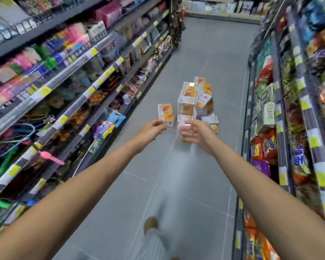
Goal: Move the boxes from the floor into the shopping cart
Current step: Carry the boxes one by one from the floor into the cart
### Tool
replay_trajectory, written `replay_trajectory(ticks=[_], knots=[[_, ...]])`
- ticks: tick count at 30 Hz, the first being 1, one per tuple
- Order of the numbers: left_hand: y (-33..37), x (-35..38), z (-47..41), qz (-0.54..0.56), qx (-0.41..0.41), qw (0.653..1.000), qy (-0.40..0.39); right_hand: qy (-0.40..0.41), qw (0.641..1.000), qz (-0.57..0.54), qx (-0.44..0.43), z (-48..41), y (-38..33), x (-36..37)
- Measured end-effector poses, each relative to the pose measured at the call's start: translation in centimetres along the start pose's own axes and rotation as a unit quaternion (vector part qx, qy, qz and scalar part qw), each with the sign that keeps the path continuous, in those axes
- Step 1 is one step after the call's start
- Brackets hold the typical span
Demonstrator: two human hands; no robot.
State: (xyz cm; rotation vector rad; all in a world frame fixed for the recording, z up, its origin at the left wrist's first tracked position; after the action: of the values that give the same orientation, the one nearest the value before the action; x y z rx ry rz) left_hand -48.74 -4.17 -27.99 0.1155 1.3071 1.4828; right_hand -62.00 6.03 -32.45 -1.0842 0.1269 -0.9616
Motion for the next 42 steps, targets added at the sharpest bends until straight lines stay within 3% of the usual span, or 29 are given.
replay_trajectory(ticks=[15, 22, 28, 34, 42], knots=[[4.4, 2.2, -23.4, -0.138, -0.004, 0.976, -0.166, 0.163, 0.983, 0.024, 0.076, -19.2, -6.3, -8.7], [6.9, 2.9, -33.5, -0.132, -0.049, 0.972, -0.189, 0.179, 0.978, 0.037, 0.098, -28.2, -9.4, -10.5], [7.6, 5.6, -42.3, -0.043, -0.113, 0.973, -0.196, 0.197, 0.969, 0.018, 0.149, -36.5, -9.5, -13.4], [3.0, 10.1, -52.0, 0.007, -0.243, 0.956, -0.162, 0.207, 0.954, 0.028, 0.213, -46.6, -7.5, -17.3], [-5.4, 19.0, -61.9, 0.016, -0.312, 0.936, -0.163, 0.233, 0.927, 0.056, 0.287, -57.9, 1.0, -24.1]])
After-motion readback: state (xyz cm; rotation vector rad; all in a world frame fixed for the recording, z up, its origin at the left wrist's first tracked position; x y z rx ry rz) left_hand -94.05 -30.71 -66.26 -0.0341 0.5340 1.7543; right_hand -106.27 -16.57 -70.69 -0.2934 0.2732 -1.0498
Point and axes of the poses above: each hand's wrist, its own z-axis away from the middle knuckle, its own x-axis out of the palm, y = z × x, the point moved 9 cm from there along -z, towards the middle knuckle, and after that the axes turned 15 degrees about -z, right-handed, at the moved point
